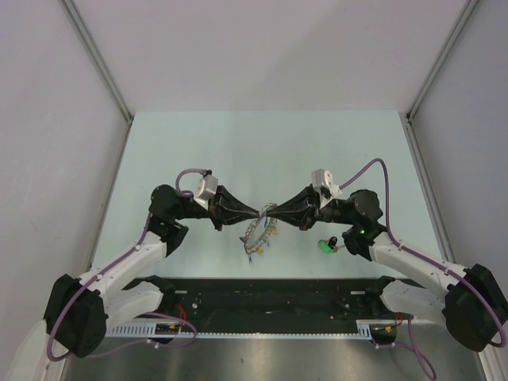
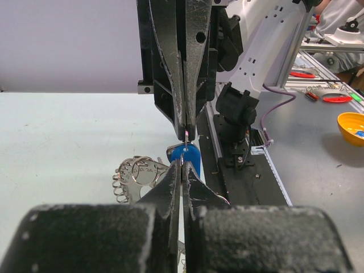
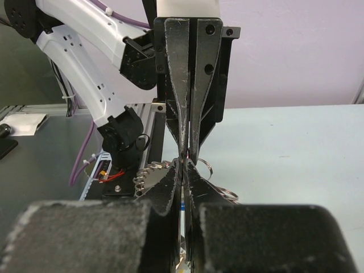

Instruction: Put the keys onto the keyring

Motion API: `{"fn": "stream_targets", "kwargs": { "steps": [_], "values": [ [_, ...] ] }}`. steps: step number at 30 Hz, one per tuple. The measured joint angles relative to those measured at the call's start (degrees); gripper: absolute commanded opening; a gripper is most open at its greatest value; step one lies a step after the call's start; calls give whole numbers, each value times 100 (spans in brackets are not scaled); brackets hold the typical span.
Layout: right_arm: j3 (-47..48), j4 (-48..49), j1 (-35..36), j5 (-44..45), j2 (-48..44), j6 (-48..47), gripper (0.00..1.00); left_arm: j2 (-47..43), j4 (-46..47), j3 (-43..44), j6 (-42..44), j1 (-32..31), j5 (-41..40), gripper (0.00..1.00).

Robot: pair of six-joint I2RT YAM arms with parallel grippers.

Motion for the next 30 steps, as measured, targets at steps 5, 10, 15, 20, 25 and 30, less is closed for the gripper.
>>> {"fn": "stream_targets", "kwargs": {
  "steps": [5, 10, 15, 20, 25, 30],
  "values": [
    [0, -7, 2, 4, 11, -17, 0, 0, 7, 0, -4, 0, 0, 0],
    [0, -7, 4, 4, 76, -22, 0, 0, 39, 0, -48, 0, -2, 0],
    [0, -4, 9, 0, 107, -20, 0, 0, 42, 0, -57, 0, -2, 0],
    [0, 2, 11, 0, 107, -22, 0, 0, 44, 0, -61, 0, -2, 0],
    [0, -44, 9, 26, 85, -44, 0, 2, 44, 0, -61, 0, -2, 0],
    [0, -208, 9, 133, -96, -155, 0, 11, 44, 0, -61, 0, 0, 0]
  ]
}}
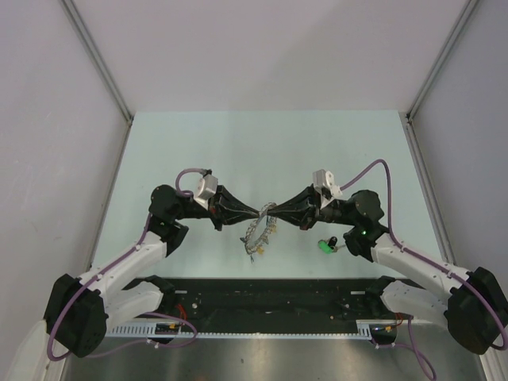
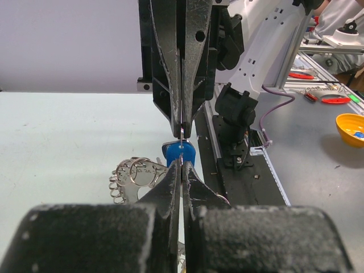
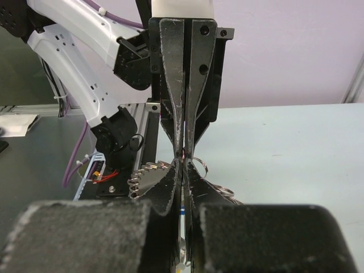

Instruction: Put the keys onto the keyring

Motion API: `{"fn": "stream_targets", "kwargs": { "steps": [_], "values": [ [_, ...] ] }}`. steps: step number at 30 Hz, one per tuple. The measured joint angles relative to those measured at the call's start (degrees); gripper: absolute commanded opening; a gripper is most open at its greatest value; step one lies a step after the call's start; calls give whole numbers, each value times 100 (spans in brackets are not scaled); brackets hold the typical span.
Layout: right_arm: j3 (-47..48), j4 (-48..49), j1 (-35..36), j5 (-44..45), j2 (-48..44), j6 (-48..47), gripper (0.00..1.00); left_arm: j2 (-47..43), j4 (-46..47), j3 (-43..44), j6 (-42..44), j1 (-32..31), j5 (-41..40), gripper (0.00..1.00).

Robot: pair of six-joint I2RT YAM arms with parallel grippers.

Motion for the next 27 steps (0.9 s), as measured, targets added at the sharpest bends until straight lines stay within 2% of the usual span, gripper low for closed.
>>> {"fn": "stream_targets", "kwargs": {
  "steps": [27],
  "values": [
    [0, -35, 33, -22, 136, -15, 0, 0, 0, -2, -35, 0, 0, 0]
  ]
}}
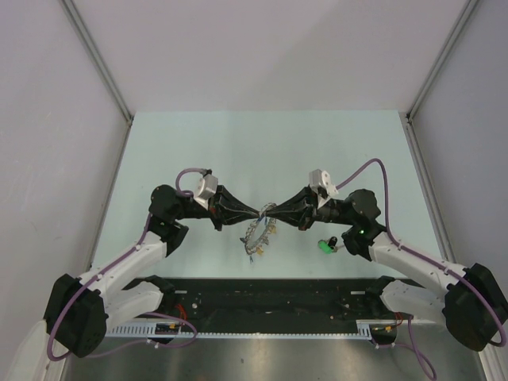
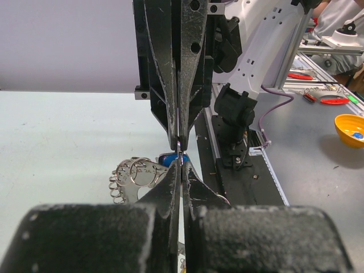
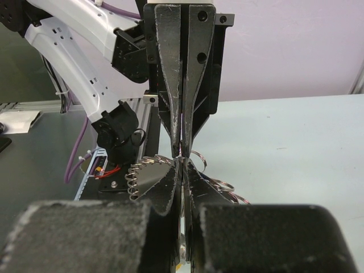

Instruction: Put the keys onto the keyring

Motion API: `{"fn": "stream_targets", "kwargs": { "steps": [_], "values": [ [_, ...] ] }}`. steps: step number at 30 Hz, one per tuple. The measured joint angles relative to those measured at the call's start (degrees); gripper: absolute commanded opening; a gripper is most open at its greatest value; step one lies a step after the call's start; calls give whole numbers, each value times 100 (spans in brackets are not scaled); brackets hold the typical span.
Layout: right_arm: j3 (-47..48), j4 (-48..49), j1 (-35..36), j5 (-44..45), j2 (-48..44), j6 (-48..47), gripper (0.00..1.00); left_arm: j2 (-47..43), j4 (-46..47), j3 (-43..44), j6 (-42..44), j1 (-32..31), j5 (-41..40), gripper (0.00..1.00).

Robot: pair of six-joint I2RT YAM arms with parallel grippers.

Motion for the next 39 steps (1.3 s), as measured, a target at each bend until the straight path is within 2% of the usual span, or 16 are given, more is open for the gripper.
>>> {"fn": "stream_targets", "kwargs": {
  "steps": [39],
  "values": [
    [0, 269, 46, -79, 111, 35, 0, 24, 20, -2, -17, 0, 4, 1]
  ]
}}
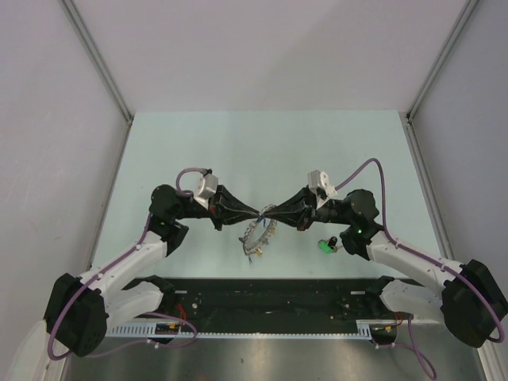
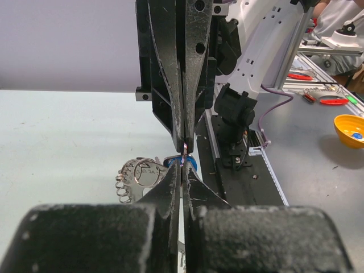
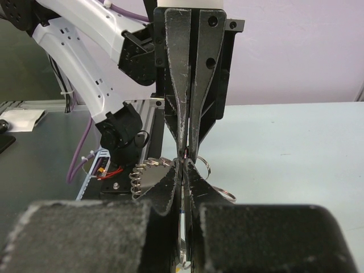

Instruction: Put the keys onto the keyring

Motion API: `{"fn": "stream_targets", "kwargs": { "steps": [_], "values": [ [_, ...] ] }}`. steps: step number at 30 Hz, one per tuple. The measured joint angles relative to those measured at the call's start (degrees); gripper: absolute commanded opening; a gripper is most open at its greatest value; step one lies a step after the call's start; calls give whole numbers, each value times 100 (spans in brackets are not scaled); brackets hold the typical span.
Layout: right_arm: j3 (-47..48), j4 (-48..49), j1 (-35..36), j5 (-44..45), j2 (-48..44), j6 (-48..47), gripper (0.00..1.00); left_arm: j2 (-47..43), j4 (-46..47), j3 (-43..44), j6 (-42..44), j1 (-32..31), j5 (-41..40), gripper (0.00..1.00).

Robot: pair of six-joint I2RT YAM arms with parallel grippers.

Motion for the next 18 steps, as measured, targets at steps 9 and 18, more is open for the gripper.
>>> {"fn": "stream_targets", "kwargs": {
  "steps": [9, 18],
  "values": [
    [0, 4, 48, 4, 44, -7, 0, 15, 122, -26, -92, 0, 24, 0],
    [0, -46, 57, 4, 44, -83, 0, 13, 319, -125, -243, 0, -72, 0]
  ]
}}
